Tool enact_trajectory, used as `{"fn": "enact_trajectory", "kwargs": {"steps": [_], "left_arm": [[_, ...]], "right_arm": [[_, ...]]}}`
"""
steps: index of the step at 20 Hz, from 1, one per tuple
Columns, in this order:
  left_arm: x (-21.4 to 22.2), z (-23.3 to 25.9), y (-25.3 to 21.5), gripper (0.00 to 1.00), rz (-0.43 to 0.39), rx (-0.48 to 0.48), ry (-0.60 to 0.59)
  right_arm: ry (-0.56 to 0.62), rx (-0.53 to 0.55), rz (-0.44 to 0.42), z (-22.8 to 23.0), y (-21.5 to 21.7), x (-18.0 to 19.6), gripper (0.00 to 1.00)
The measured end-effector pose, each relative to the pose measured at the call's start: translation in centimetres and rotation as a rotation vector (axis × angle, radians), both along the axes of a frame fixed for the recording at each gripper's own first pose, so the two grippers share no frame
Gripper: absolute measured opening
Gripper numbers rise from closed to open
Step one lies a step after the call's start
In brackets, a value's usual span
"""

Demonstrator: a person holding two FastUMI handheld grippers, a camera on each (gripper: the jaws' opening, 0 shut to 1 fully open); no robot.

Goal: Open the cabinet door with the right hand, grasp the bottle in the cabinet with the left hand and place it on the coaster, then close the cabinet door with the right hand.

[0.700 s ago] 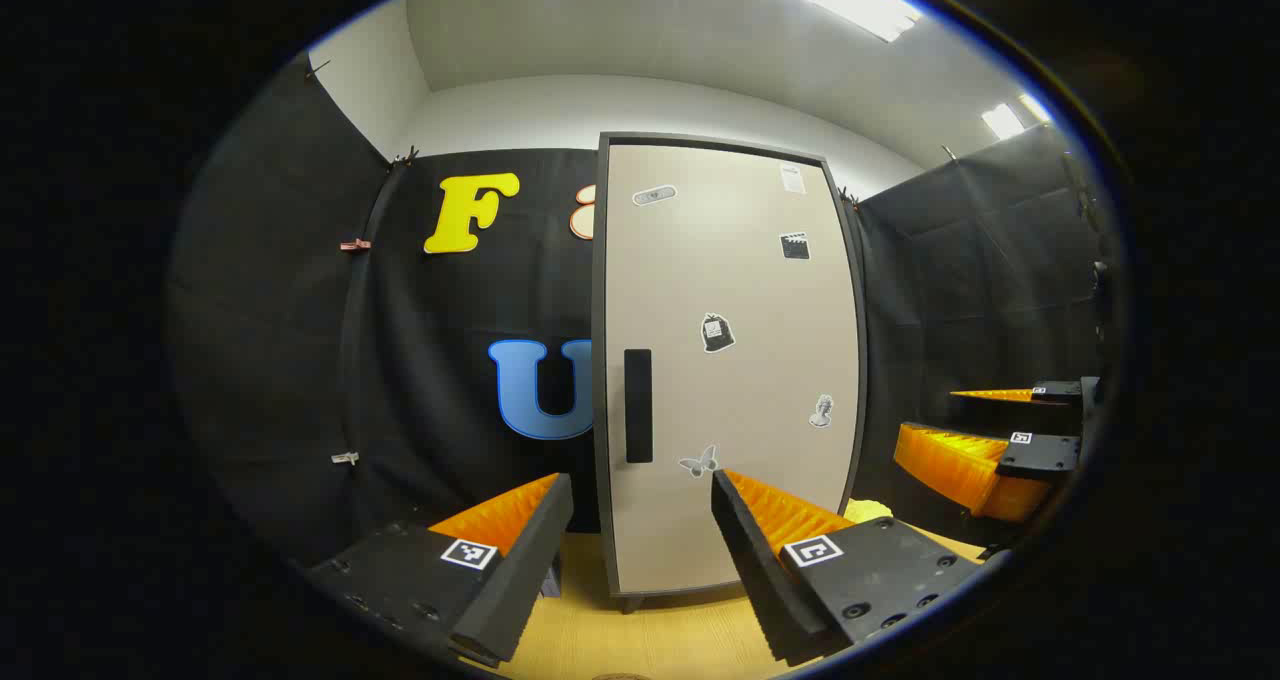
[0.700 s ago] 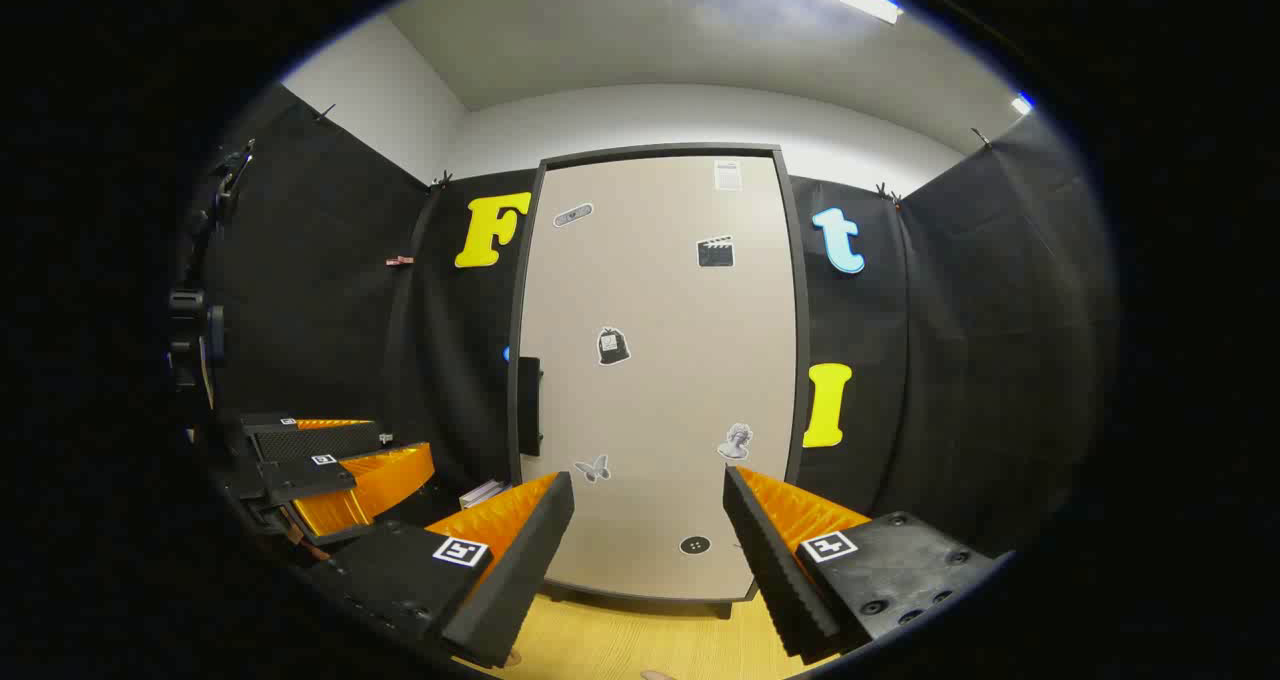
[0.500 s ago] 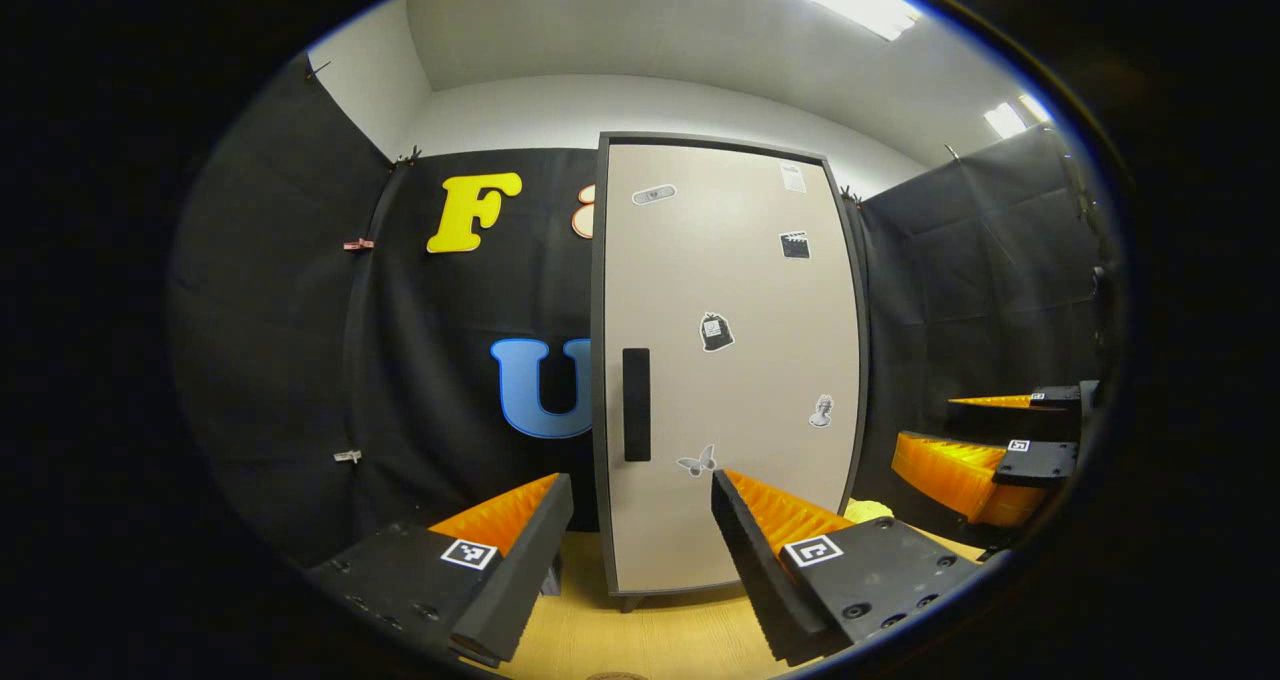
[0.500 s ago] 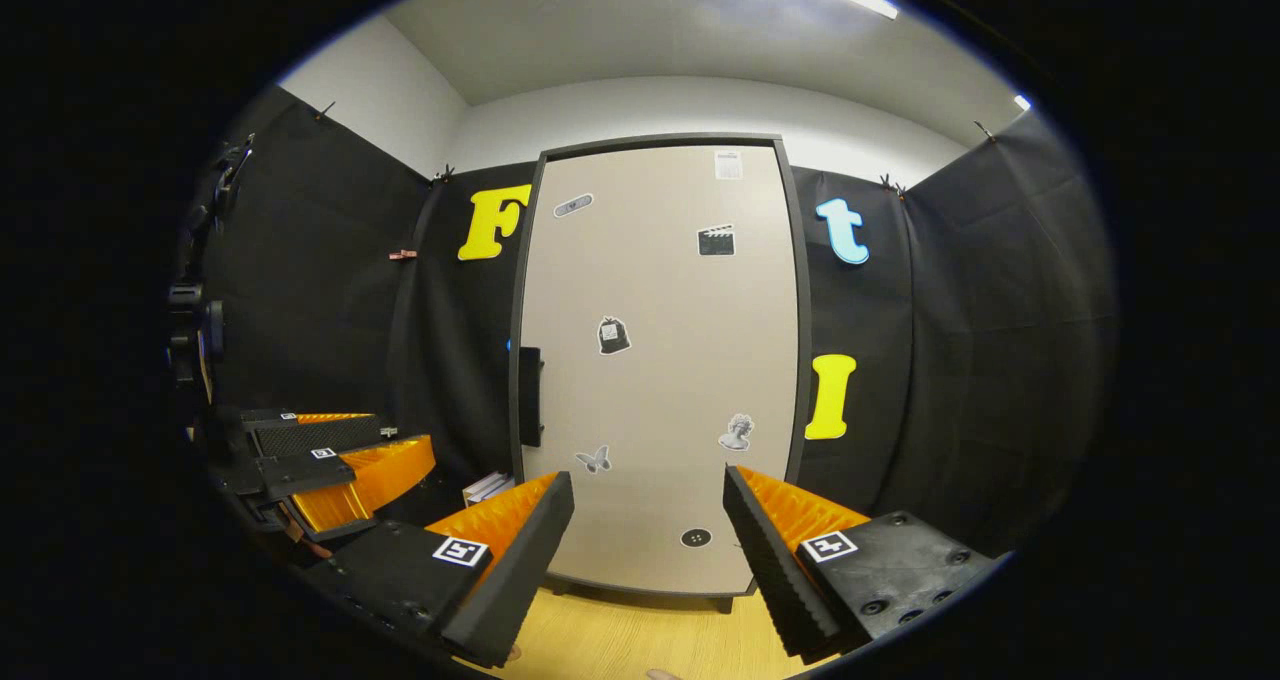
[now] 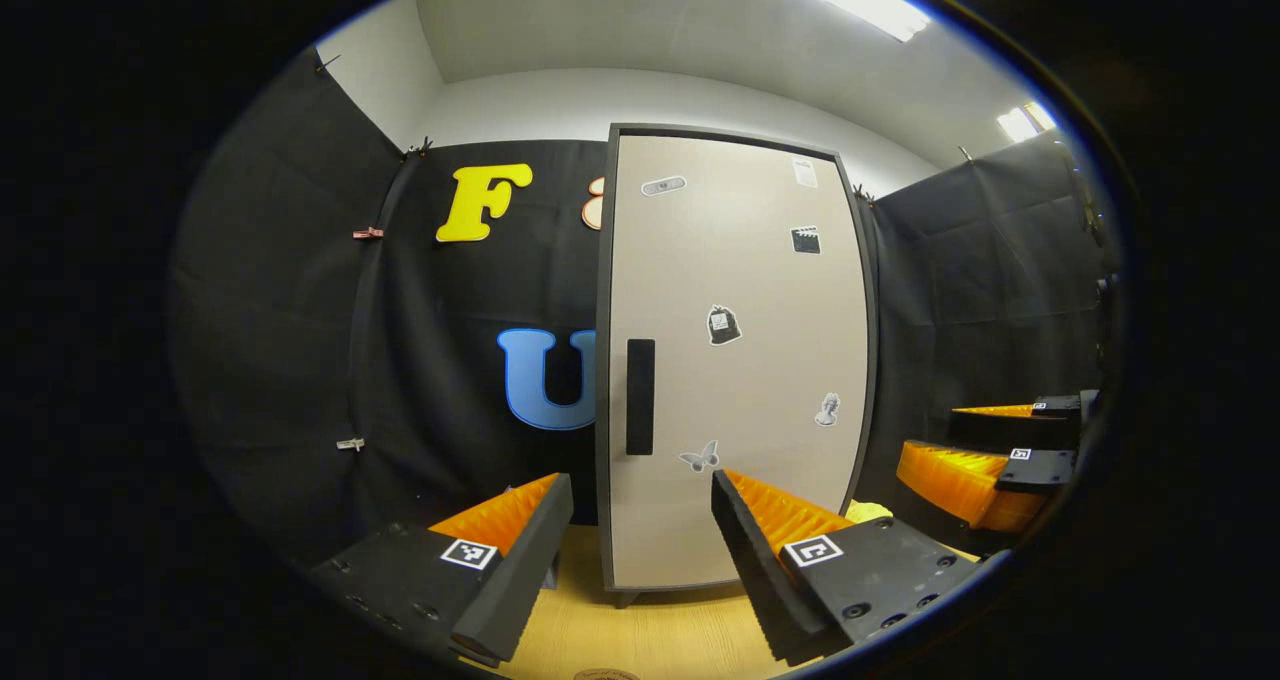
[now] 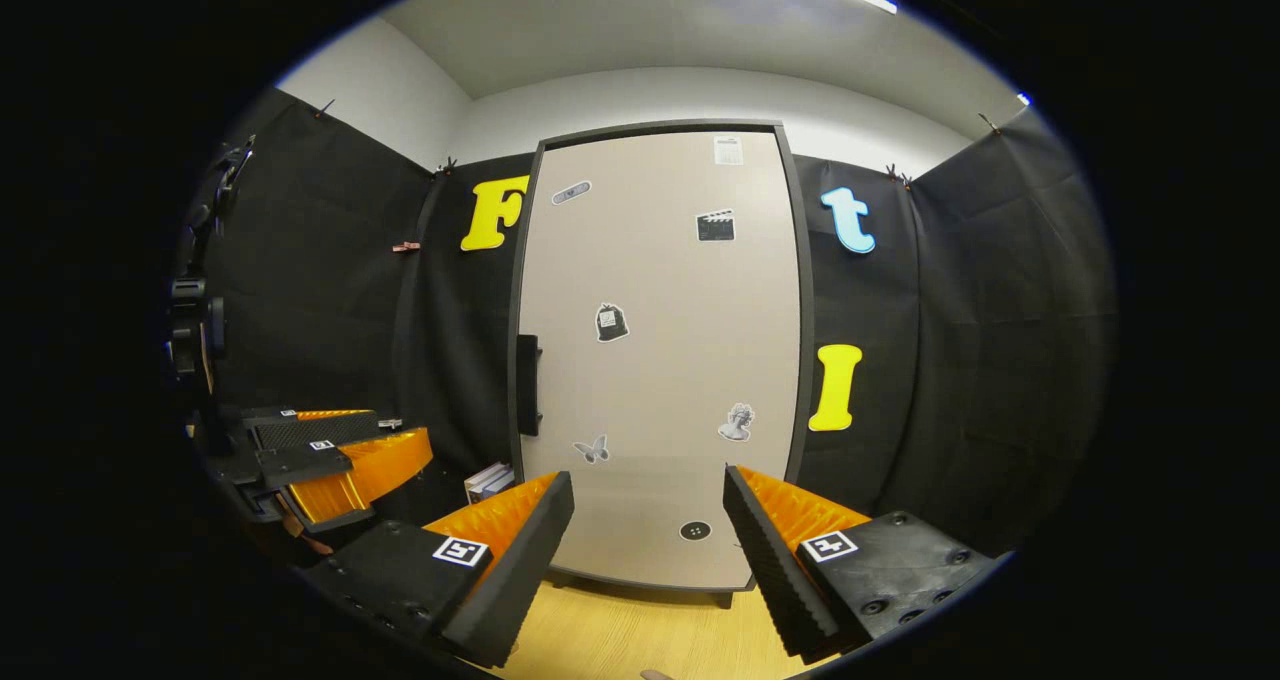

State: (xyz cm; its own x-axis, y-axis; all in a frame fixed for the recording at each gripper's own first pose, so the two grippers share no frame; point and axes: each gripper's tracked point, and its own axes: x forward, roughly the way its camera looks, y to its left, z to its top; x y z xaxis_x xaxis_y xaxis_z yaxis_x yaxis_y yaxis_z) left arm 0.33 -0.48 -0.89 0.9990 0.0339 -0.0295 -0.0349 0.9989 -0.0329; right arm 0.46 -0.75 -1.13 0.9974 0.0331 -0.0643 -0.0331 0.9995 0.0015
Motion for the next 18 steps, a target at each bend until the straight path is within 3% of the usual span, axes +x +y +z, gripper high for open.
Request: {"fn": "enact_trajectory", "kwargs": {"steps": [12, 15, 18], "left_arm": [[0.9, -0.2, -0.4, 0.89, 0.022, 0.018, 0.006], [0.9, -0.5, -0.9, 0.89, 0.042, 0.005, 0.009], [0.4, -0.8, -0.1, 0.89, 0.112, -0.008, 0.008]], "right_arm": [[0.01, -0.006, 0.004, -0.1, -0.1, 0.3, 0.97], [0.017, -0.017, 0.037, -0.4, -0.4, 1.2, 0.97], [0.038, -0.021, 0.101, -1.2, 0.2, 1.4, 0.97]]}}
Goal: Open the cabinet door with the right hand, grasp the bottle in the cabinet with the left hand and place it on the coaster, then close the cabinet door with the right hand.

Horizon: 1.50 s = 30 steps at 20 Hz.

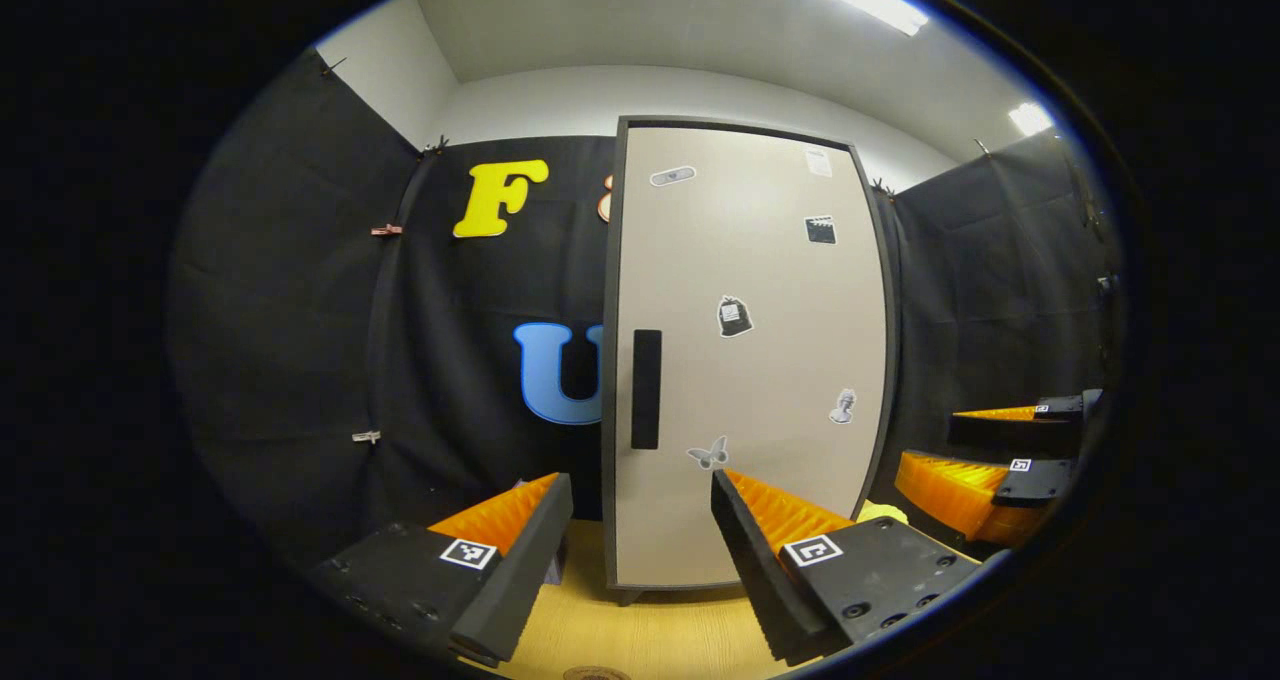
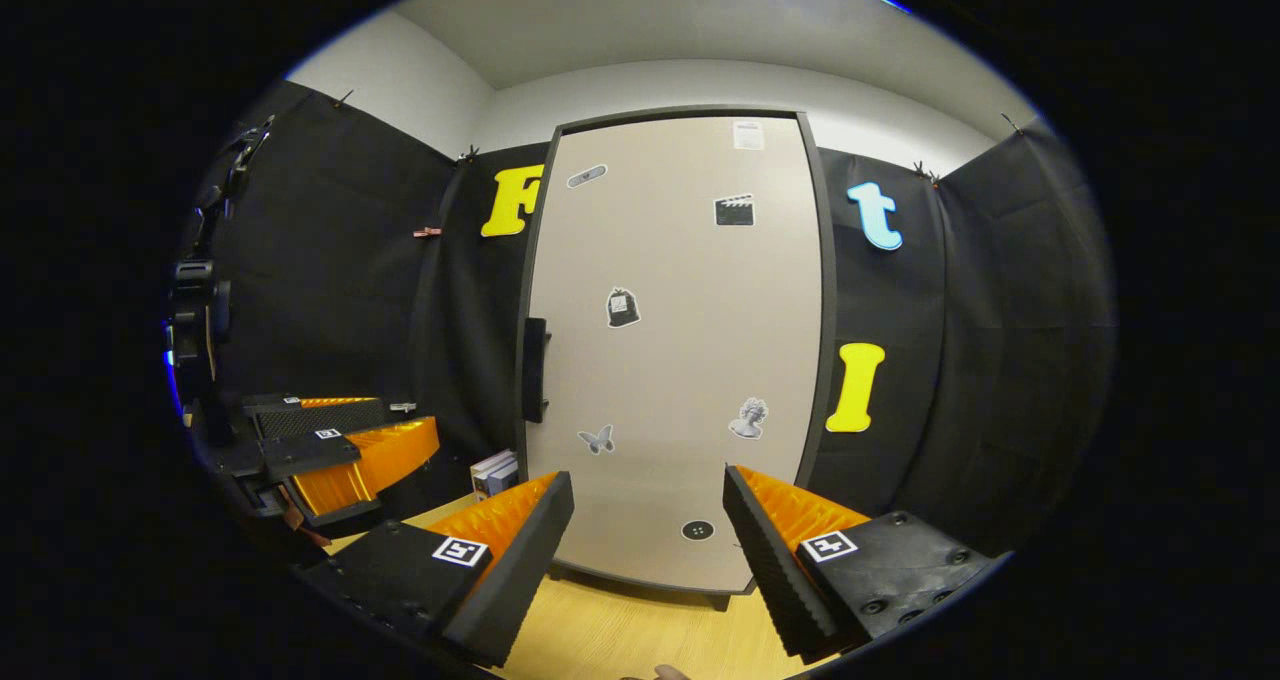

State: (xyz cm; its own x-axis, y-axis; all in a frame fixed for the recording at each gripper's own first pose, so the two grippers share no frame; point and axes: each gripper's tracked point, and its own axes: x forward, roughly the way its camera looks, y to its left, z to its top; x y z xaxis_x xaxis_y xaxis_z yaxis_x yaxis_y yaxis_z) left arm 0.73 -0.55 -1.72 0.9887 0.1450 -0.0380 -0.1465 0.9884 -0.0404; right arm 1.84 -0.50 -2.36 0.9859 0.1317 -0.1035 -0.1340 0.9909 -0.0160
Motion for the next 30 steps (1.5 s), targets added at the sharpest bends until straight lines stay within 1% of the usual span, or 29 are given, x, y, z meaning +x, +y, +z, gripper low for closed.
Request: {"fn": "enact_trajectory", "kwargs": {"steps": [1, 3, 5, 7, 12, 16, 17, 21, 25, 28, 30], "left_arm": [[-0.1, 0.0, 0.4, 0.89, 0.019, -0.003, -0.001], [-0.2, -0.1, 1.0, 0.89, 0.018, -0.012, 0.0], [0.0, -0.3, 2.6, 0.89, 0.003, -0.003, 0.014], [0.0, -0.4, 5.2, 0.89, -0.005, 0.022, 0.018], [0.3, -0.7, 11.4, 0.89, -0.015, 0.044, 0.015], [0.0, -1.3, 15.4, 0.89, -0.026, 0.056, 0.034], [-0.2, -1.4, 16.1, 0.89, -0.03, 0.055, 0.037], [-0.7, -2.0, 18.7, 0.89, -0.031, 0.053, 0.048], [-1.0, -2.7, 20.5, 0.89, -0.021, 0.047, 0.054], [-1.4, -3.4, 21.8, 0.89, -0.005, 0.029, 0.065], [-1.6, -3.7, 22.6, 0.89, 0.009, 0.022, 0.07]], "right_arm": [[0.011, 0.0, 0.016, -0.3, 0.3, 0.1, 0.97], [0.028, 0.003, 0.028, -0.5, 1.2, 0.7, 0.97], [0.006, 0.006, 0.009, 0.1, 2.5, 1.6, 0.98], [-0.016, 0.004, 0.001, 0.4, 4.8, 3.0, 0.98], [-0.062, 0.001, 0.007, 1.0, 11.8, 7.3, 0.97], [-0.077, 0.02, -0.04, 1.0, 15.1, 11.8, 0.96], [-0.082, 0.012, -0.056, 0.9, 15.7, 13.1, 0.96], [-0.088, 0.0, -0.102, 0.2, 17.0, 16.3, 0.96], [-0.102, -0.002, -0.171, -0.1, 16.8, 19.0, 0.95], [-0.108, -0.006, -0.213, -0.3, 16.2, 20.7, 0.92], [-0.12, -0.013, -0.233, -0.2, 16.1, 21.8, 0.87]]}}
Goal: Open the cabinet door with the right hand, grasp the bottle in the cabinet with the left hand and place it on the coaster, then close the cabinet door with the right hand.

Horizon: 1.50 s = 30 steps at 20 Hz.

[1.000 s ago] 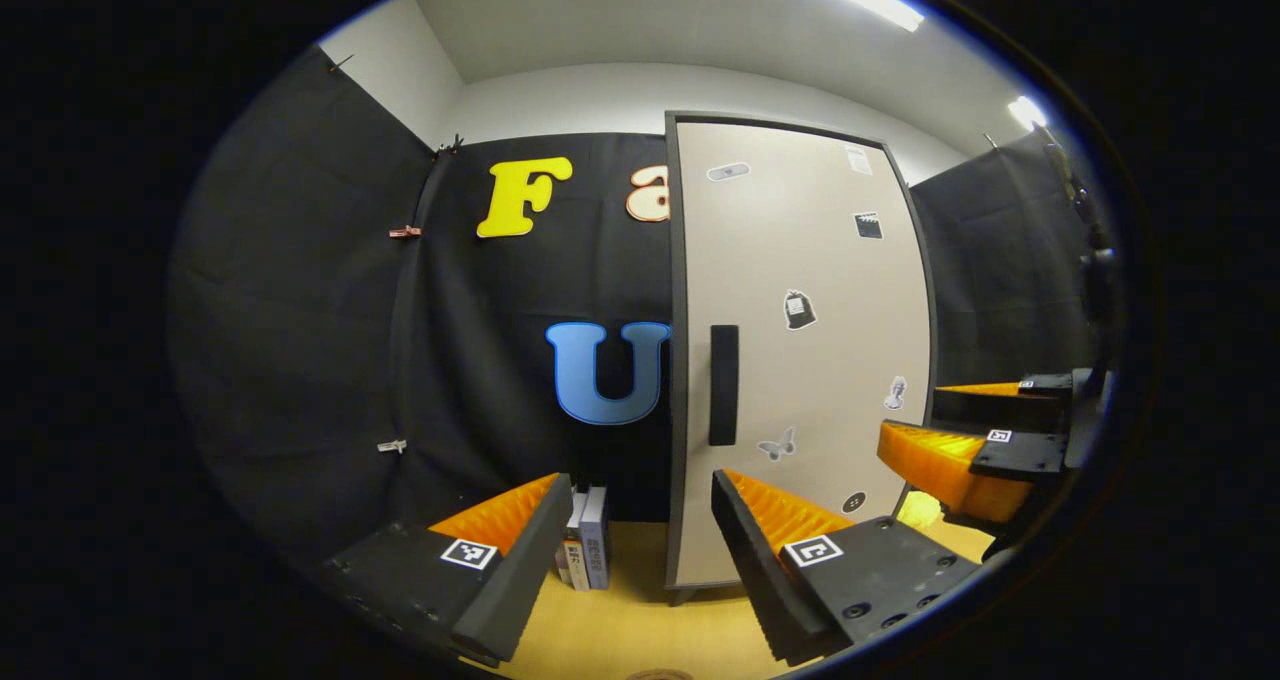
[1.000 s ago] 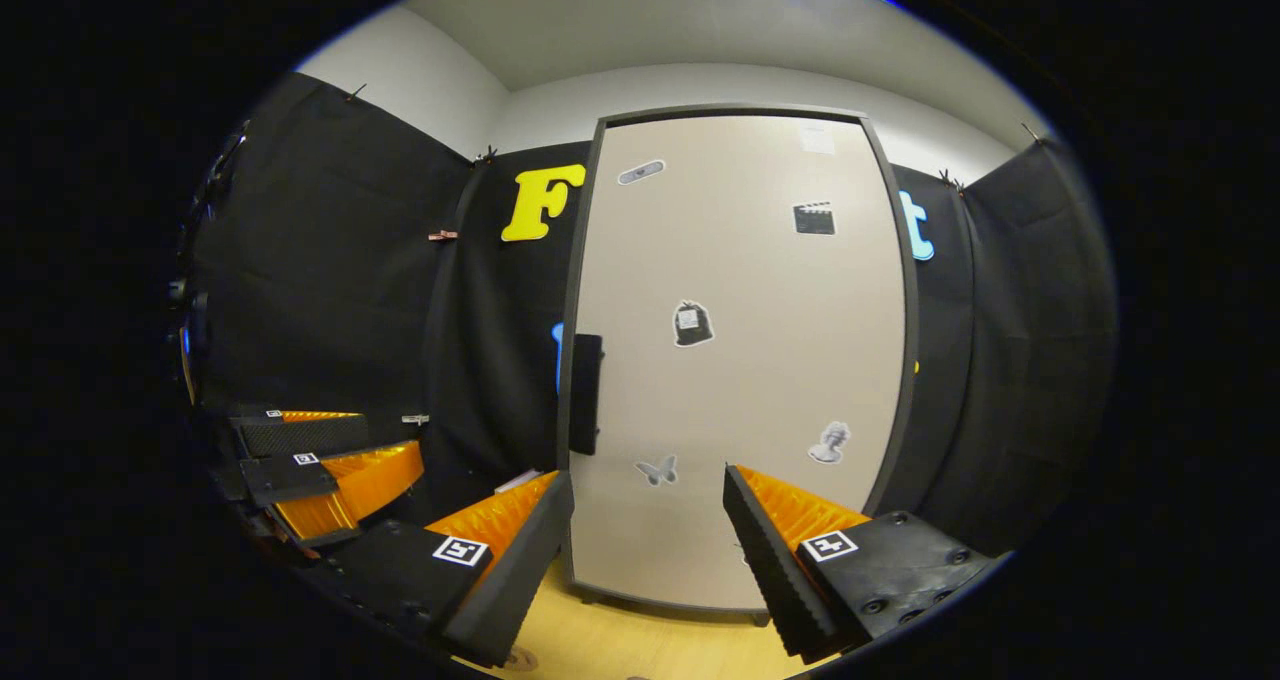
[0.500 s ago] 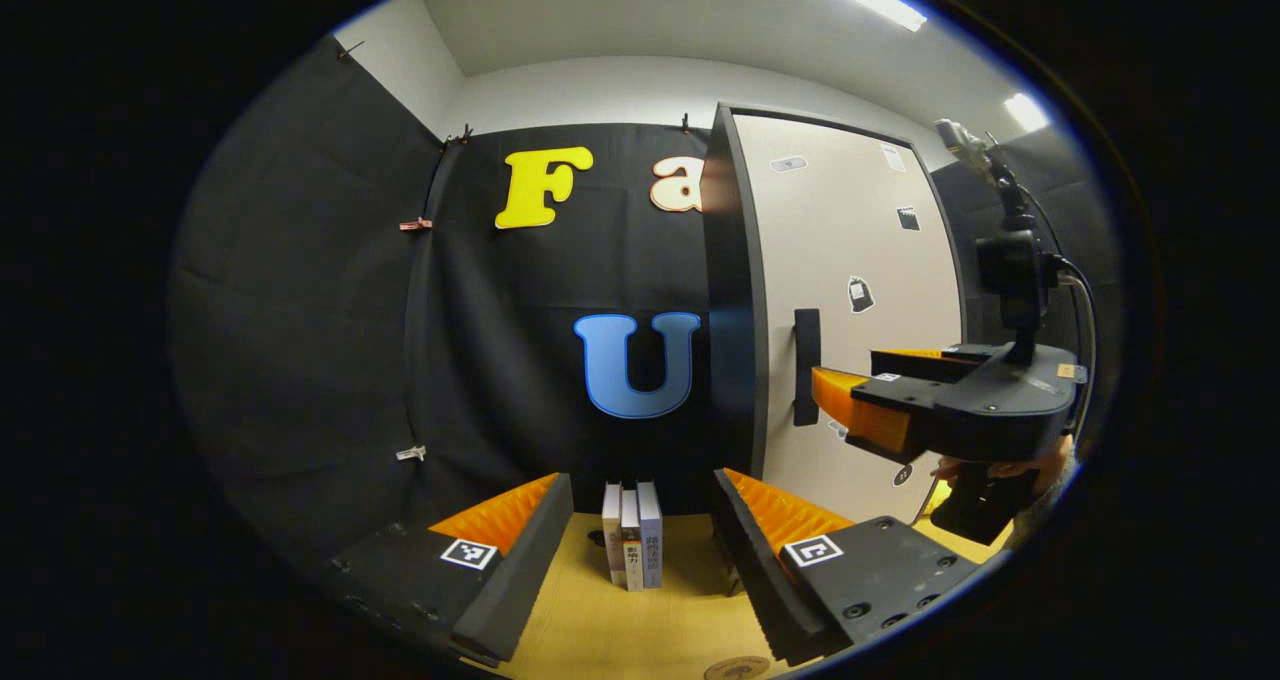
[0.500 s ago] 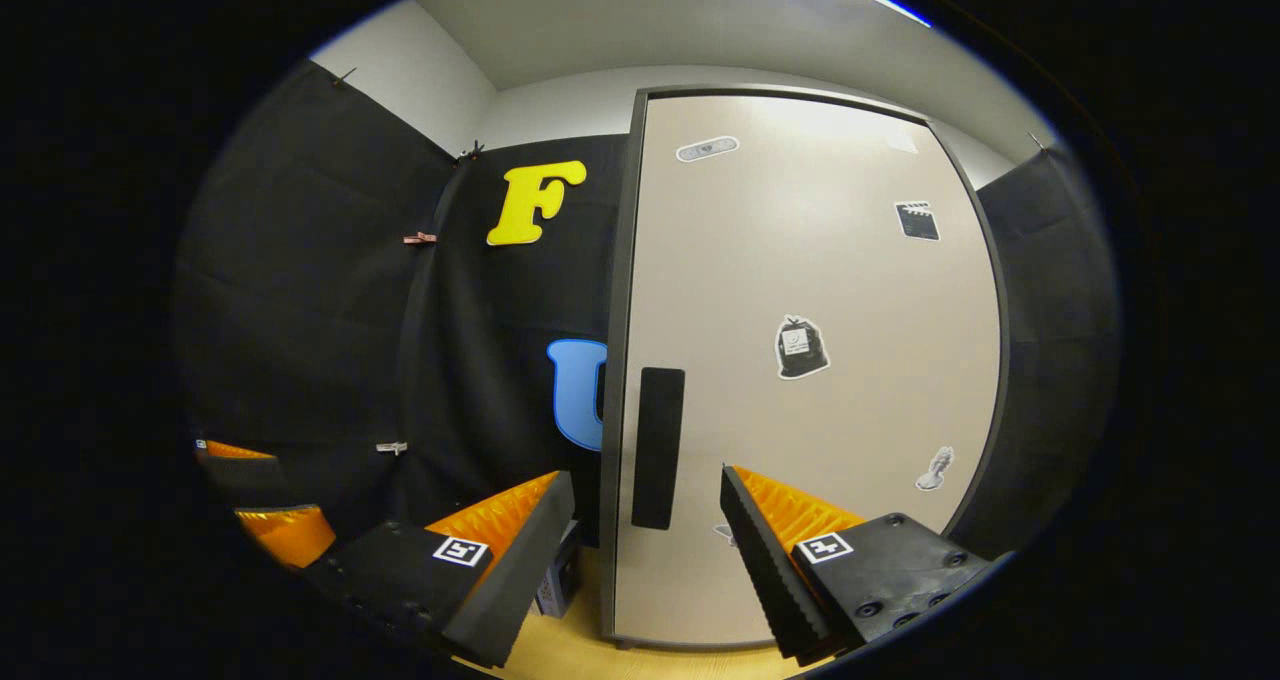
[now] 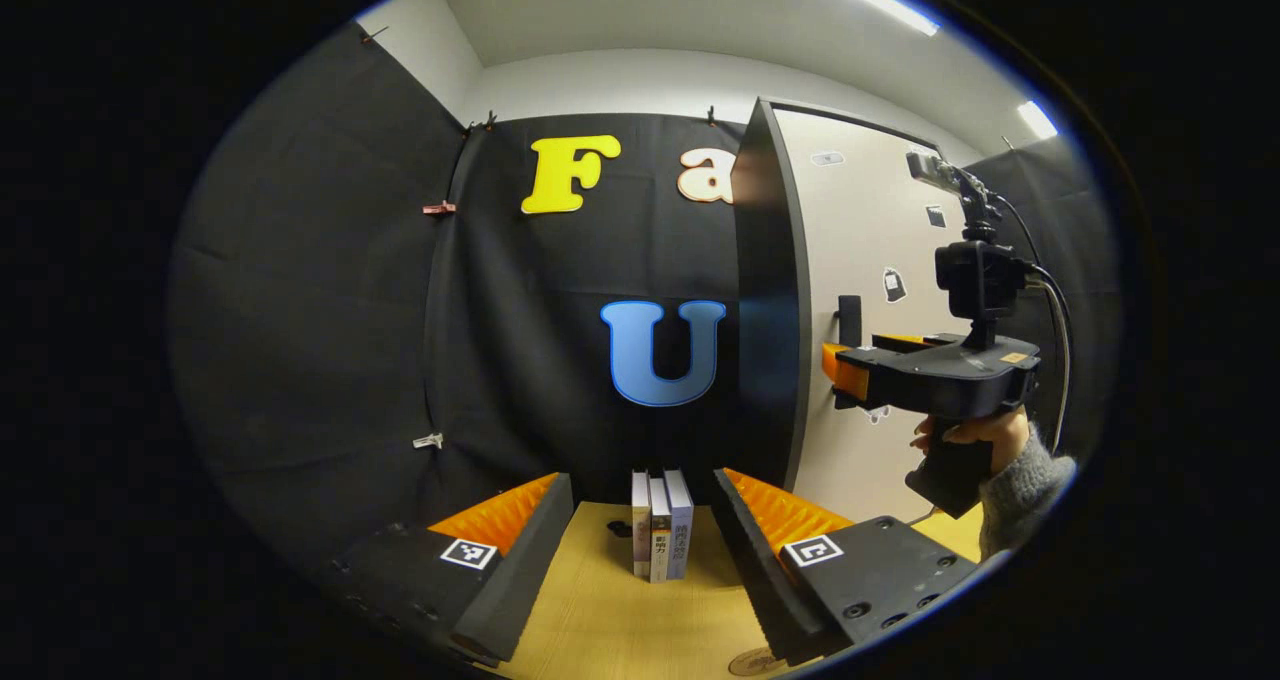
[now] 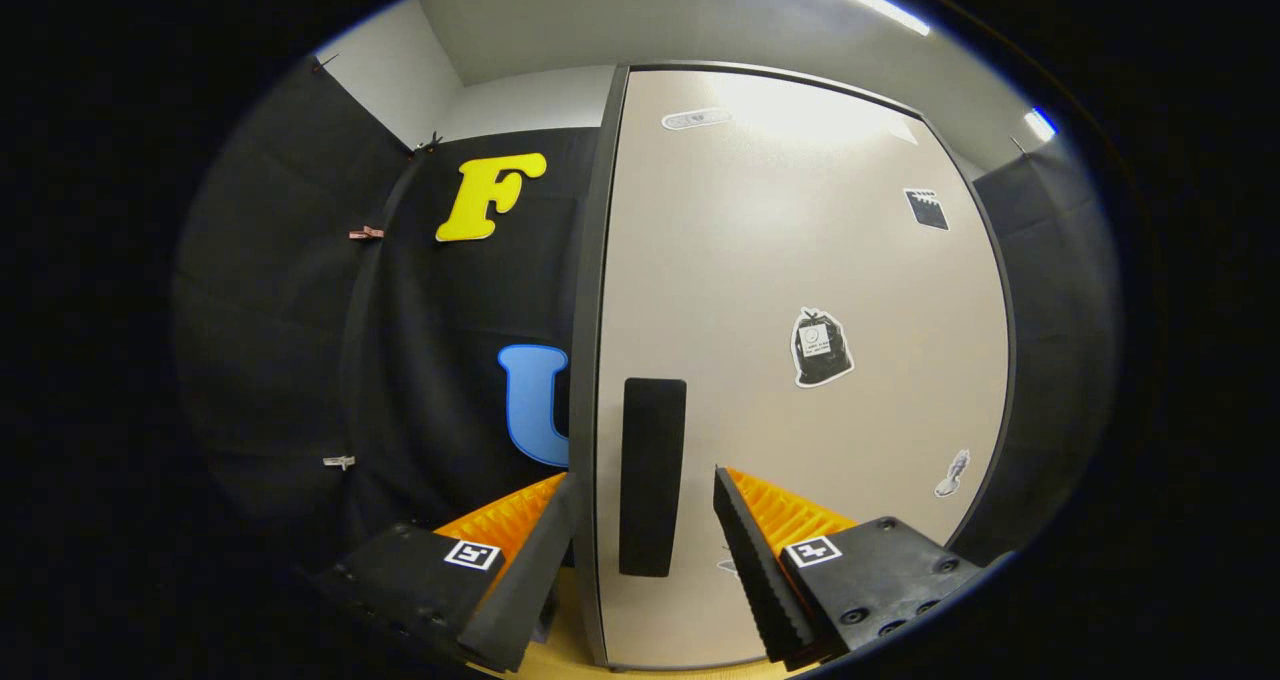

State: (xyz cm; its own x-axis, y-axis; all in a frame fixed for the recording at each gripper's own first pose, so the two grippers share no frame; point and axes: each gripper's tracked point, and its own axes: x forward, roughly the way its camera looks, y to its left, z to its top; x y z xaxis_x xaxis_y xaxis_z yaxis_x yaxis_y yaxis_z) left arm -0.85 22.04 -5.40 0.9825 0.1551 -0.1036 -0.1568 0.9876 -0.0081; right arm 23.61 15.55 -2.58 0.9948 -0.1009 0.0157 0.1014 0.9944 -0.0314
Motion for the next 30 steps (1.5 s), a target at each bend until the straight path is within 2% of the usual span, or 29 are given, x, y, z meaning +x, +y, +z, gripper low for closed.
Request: {"fn": "enact_trajectory", "kwargs": {"steps": [1, 3, 5, 6, 8, 9, 10, 11, 12, 13, 15, 16, 18, 23, 24, 30], "left_arm": [[-0.1, -0.1, 0.3, 0.89, 0.004, -0.002, 0.004], [-0.2, -0.3, 0.7, 0.89, 0.012, -0.003, 0.007], [-0.3, -0.2, 1.0, 0.89, 0.02, -0.003, 0.004], [-0.3, -0.2, 1.1, 0.89, 0.023, -0.001, 0.003], [-0.5, -0.1, 1.3, 0.89, 0.029, 0.003, 0.004], [-0.5, -0.1, 1.4, 0.89, 0.032, 0.003, 0.003], [-0.7, -0.2, 1.4, 0.89, 0.033, 0.001, 0.005], [-0.8, -0.1, 1.4, 0.89, 0.032, 0.001, 0.007], [-0.9, -0.1, 1.4, 0.89, 0.03, 0.003, 0.009], [-1.1, 0.1, 1.4, 0.89, 0.031, 0.008, 0.008], [-1.6, 0.5, 1.6, 0.89, 0.037, 0.017, 0.002], [-1.8, 0.7, 1.7, 0.89, 0.039, 0.02, -0.003], [-1.8, 0.9, 1.7, 0.89, 0.037, 0.021, -0.007], [-2.8, 1.7, -1.0, 0.89, -0.008, 0.016, -0.021], [-2.6, 1.9, -1.7, 0.89, -0.026, 0.016, -0.027], [-1.9, 2.9, -7.0, 0.89, -0.169, -0.013, -0.06]], "right_arm": [[0.0, 0.001, -0.007, -0.1, 0.1, 0.5, 0.87], [0.002, 0.006, -0.022, -0.2, 0.1, 1.2, 0.76], [0.017, 0.02, -0.065, -0.6, -0.6, 1.7, 0.64], [0.03, 0.034, -0.066, -0.8, -0.5, 1.8, 0.53], [0.041, 0.051, -0.075, -1.2, -0.6, 2.6, 0.42], [0.035, 0.043, -0.078, -0.8, -0.6, 2.3, 0.43], [0.037, 0.03, -0.082, -0.9, -0.6, 2.2, 0.31], [0.034, 0.018, -0.086, -0.8, -0.7, 2.4, 0.24], [0.043, 0.015, -0.089, -0.7, -0.8, 2.2, 0.29], [0.055, 0.011, -0.081, -1.0, -0.6, 2.3, 0.19], [0.076, 0.018, -0.076, -1.2, -0.8, 2.2, 0.19], [0.069, 0.009, -0.067, -0.7, -0.6, 1.5, 0.06], [0.082, 0.017, -0.044, -0.7, -0.5, 0.8, 0.06], [0.091, 0.03, 0.03, -0.1, -0.5, -4.2, 0.08], [0.091, 0.035, 0.041, 0.1, -0.7, -5.3, 0.06], [0.105, 0.039, 0.068, 1.4, -2.7, -11.9, 0.06]]}}
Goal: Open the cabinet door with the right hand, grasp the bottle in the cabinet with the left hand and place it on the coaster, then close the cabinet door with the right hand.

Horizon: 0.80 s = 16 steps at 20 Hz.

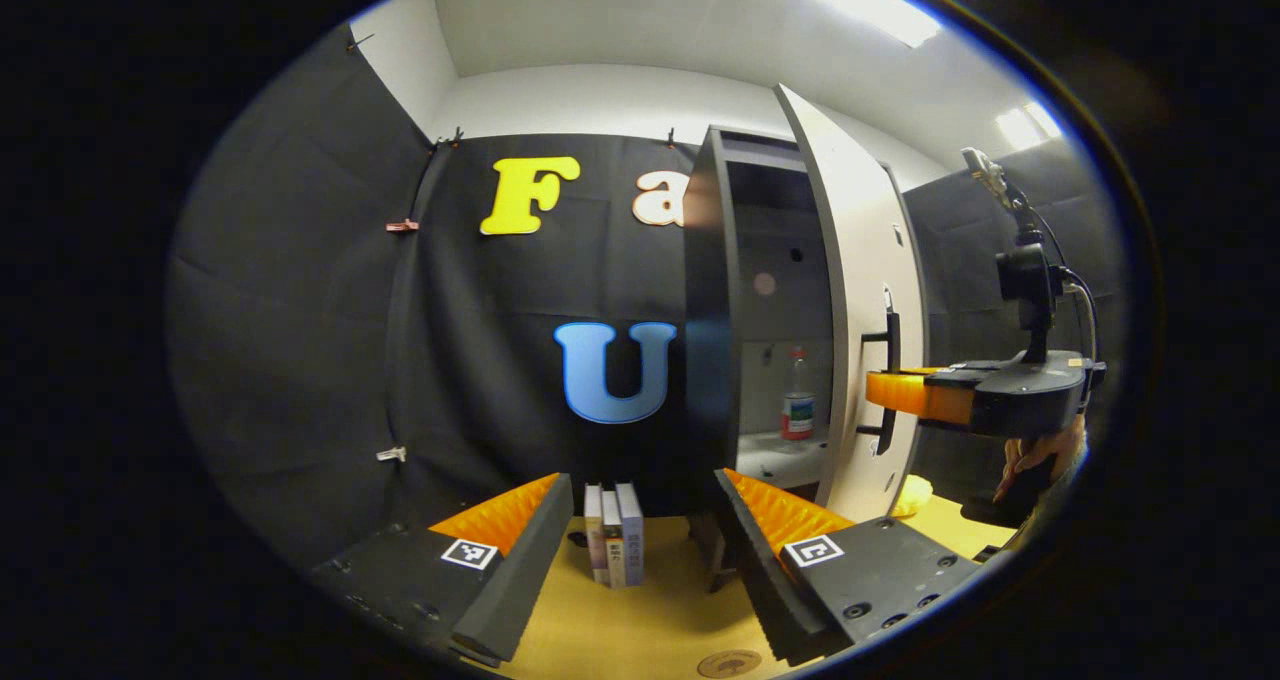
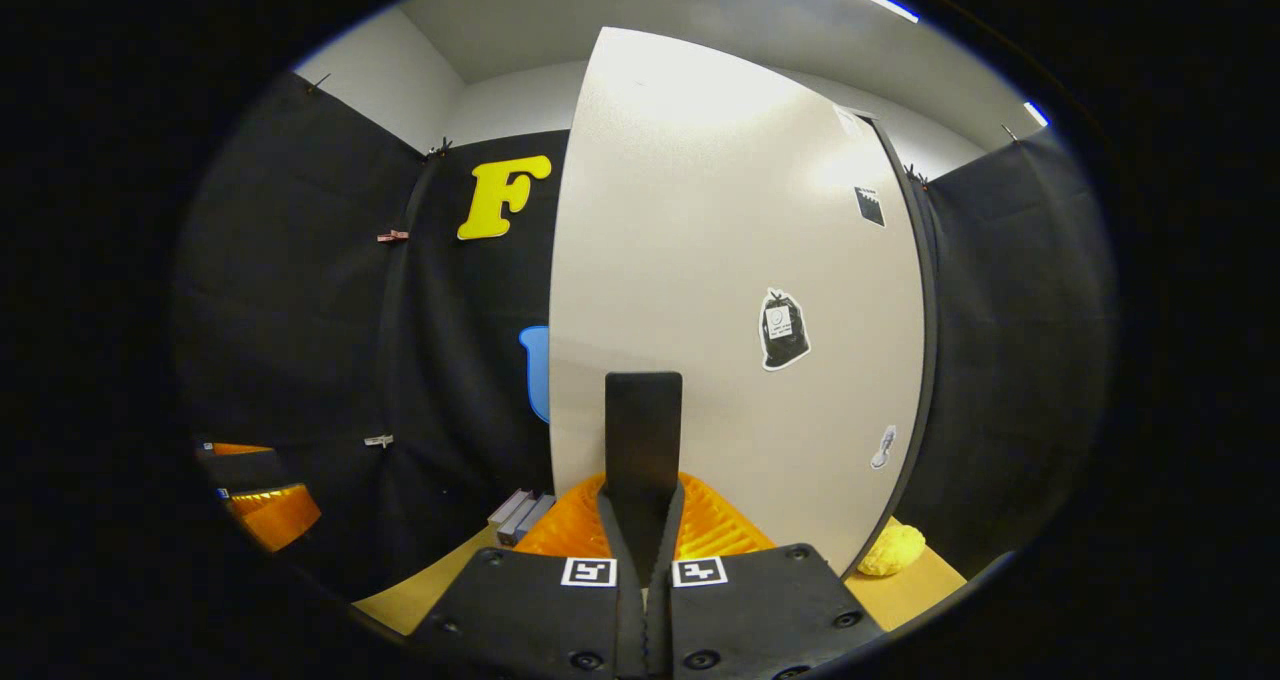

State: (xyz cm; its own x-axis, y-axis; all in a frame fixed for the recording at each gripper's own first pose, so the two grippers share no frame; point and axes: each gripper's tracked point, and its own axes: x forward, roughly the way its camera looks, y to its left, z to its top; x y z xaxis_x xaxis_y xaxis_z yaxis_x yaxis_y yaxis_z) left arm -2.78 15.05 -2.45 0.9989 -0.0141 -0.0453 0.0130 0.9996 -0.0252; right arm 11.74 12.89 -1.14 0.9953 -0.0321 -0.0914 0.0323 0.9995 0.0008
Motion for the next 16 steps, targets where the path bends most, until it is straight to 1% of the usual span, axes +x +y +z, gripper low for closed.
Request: {"fn": "enact_trajectory", "kwargs": {"steps": [3, 8, 10, 11, 12, 14, 15, 16], "left_arm": [[0.4, -0.4, -2.5, 0.89, -0.062, -0.031, 0.017], [0.9, 0.1, -6.0, 0.89, -0.155, -0.028, 0.01], [1.1, -0.1, -7.3, 0.89, -0.189, -0.032, 0.015], [1.1, -0.1, -8.0, 0.89, -0.207, -0.034, 0.018], [1.3, -0.2, -8.7, 0.89, -0.226, -0.038, 0.021], [1.4, -0.5, -10.3, 0.89, -0.268, -0.049, 0.027], [1.5, -0.5, -11.0, 0.89, -0.286, -0.055, 0.028], [1.6, -0.5, -11.8, 0.89, -0.299, -0.059, 0.029]], "right_arm": [[0.004, 0.004, -0.017, 0.6, -1.2, -2.6, 0.05], [-0.003, 0.013, -0.063, 1.3, -4.0, -6.3, 0.05], [-0.001, 0.013, -0.091, 1.4, -4.8, -7.2, 0.05], [-0.003, 0.006, -0.109, 1.6, -5.7, -8.0, 0.08], [-0.003, -0.003, -0.13, 1.7, -6.7, -8.7, 0.05], [-0.001, -0.002, -0.161, 1.9, -8.5, -9.8, 0.05], [-0.003, 0.007, -0.17, 2.1, -9.0, -10.5, 0.05], [-0.001, 0.01, -0.174, 2.1, -9.4, -10.9, 0.09]]}}
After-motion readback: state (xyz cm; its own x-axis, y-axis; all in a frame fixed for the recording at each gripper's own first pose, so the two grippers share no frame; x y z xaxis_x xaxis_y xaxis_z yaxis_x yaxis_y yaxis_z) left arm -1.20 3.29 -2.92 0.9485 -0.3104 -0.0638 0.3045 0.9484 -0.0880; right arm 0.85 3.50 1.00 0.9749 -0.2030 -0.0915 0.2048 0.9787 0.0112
